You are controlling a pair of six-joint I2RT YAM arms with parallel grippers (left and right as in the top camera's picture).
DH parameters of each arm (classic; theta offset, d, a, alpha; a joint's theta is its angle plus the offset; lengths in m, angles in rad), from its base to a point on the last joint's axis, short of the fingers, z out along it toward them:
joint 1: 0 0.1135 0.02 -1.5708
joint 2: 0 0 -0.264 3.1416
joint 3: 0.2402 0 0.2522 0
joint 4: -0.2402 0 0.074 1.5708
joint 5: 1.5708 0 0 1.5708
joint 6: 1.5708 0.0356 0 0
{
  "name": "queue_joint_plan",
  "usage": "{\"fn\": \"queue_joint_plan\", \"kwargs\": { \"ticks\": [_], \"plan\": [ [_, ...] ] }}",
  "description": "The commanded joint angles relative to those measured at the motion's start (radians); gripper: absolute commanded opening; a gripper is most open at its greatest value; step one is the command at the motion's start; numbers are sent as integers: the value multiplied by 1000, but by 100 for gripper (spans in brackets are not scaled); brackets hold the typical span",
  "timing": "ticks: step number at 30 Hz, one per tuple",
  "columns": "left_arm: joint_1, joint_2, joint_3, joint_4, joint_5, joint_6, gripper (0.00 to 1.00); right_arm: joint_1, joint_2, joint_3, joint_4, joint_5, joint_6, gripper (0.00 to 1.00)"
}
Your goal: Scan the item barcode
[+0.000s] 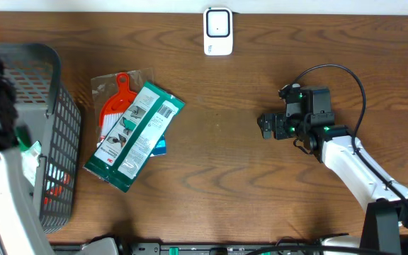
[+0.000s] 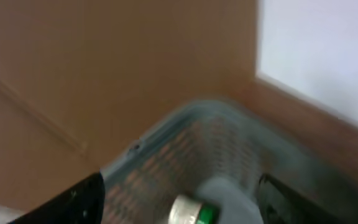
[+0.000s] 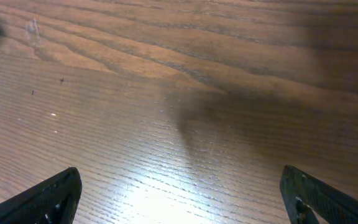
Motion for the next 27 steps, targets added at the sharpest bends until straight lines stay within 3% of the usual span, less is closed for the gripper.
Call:
{"fn": "queue_joint_plan", "kwargs": {
  "ticks": [1,3,4,10,11,19,23,27],
  "plan": [
    [93,56,1,-75,46,-209,78,10,5,-6,4,-37,-13,99],
    [124,103,1,-119,48,-249,80,10,5,-6,4,-41,-13,99],
    [134,126,1,-140,48,-272,88,10,5,-6,4,-40,-13,99],
    [154,254,1,-244,54,-423,89,10,5,-6,3,-40,-13,99],
    [154,271,1,-248,56,-423,98,10,5,-6,3,-40,-13,99],
    [154,375,-31,-300,101,-449,98,10,5,-6,3,-40,-13,99],
    [155,401,-80,-293,101,-542,98,10,5,-6,3,-40,-13,99],
    [155,412,-157,-267,100,-713,98,10,5,-6,3,-40,-13,99]
  ]
}}
